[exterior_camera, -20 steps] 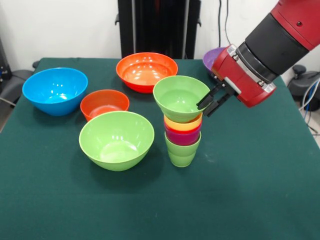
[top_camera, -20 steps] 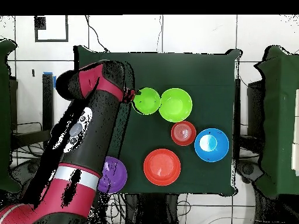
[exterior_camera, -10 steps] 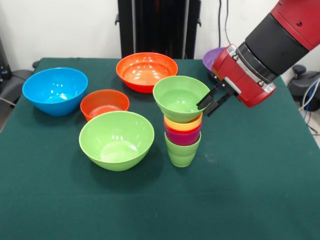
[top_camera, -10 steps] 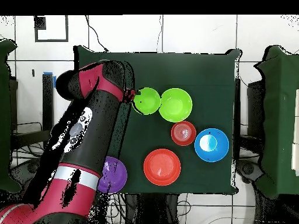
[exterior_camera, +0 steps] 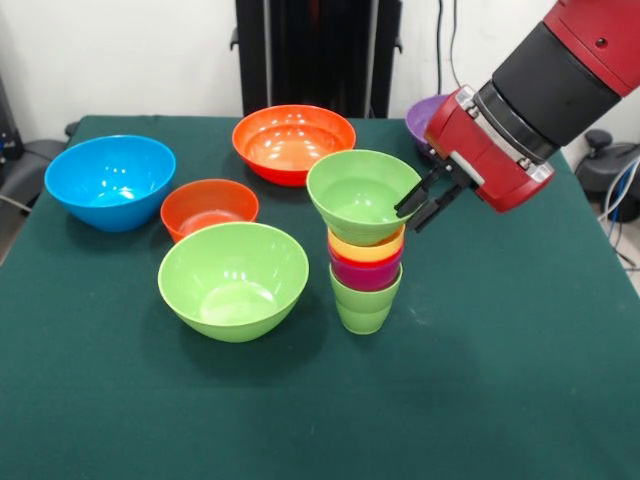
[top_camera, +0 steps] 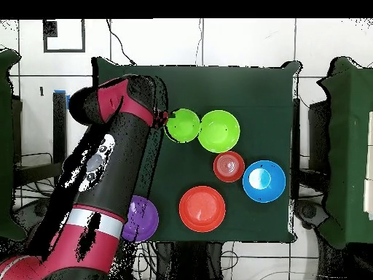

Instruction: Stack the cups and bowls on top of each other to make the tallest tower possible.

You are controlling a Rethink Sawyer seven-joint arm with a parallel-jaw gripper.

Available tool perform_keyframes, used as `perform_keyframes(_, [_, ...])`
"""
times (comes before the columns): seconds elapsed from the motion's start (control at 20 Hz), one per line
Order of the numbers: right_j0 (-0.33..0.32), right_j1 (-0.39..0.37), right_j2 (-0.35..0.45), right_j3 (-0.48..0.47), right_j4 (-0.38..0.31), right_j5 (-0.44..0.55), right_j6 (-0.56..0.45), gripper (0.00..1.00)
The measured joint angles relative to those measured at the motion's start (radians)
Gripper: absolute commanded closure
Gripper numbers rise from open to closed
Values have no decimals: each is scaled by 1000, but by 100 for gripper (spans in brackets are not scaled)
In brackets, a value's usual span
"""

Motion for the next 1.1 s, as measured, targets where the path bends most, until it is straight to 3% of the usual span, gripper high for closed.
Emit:
perform_keyframes(0.15, [0,0,0,0,0,0,0,100])
perform_keyframes(0.2, [0,-1,0,0,0,0,0,0])
perform_keyframes(1.1, [0,-1,0,0,0,0,0,0])
